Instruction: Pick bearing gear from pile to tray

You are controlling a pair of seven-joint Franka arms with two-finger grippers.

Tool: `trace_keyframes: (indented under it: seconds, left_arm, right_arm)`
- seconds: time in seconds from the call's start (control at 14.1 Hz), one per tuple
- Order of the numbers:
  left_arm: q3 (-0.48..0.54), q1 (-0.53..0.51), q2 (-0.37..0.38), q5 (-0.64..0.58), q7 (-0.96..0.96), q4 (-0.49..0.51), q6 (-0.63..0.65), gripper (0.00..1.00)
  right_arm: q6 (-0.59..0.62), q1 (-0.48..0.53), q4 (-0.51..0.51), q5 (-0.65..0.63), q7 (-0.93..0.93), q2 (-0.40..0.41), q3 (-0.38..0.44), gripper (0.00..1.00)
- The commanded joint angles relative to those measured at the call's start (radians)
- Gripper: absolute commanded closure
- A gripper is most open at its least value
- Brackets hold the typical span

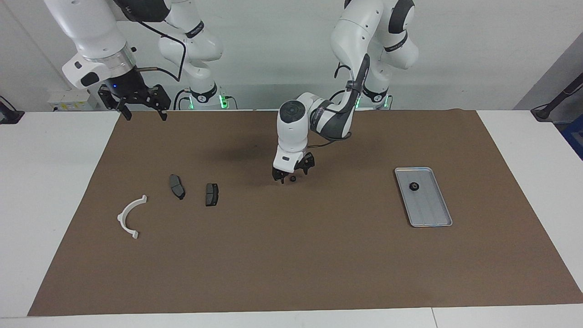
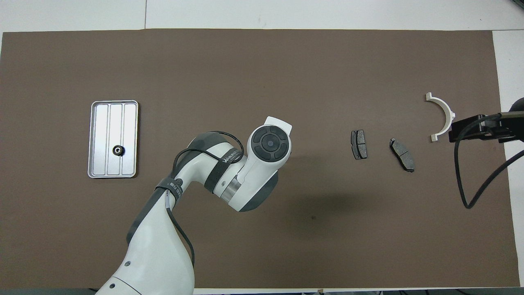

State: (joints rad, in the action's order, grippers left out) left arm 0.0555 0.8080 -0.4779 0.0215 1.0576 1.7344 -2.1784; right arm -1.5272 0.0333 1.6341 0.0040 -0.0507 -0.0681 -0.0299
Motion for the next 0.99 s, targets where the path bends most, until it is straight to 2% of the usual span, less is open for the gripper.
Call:
trace_keyframes:
  seconds: [0.0, 0.43, 0.64, 0.92]
  left_arm:
    - [0.017, 0.014, -0.018, 0.017, 0.031, -0.03, 0.025, 0.0]
    - [0.015, 0.022, -0.021, 0.017, 0.087, 0.005, -0.032, 0.0]
    - [0.015, 0.029, -0.021, 0.017, 0.113, 0.005, -0.034, 0.07]
    - [0.015, 0.036, -0.021, 0.017, 0.124, 0.011, -0.034, 0.24]
  right_arm:
    - [0.001, 0.019, 0.015, 0.001, 0.006, -0.018, -0.007, 0.0]
    - [-0.013, 0.016, 0.004, 0.007, 0.012, -0.018, -0.004, 0.0]
    - [-0.01, 0.019, 0.004, 0.007, 0.017, -0.019, 0.002, 0.0]
    - [0.005, 0.022, 0.004, -0.035, 0.017, -0.021, 0.018, 0.0]
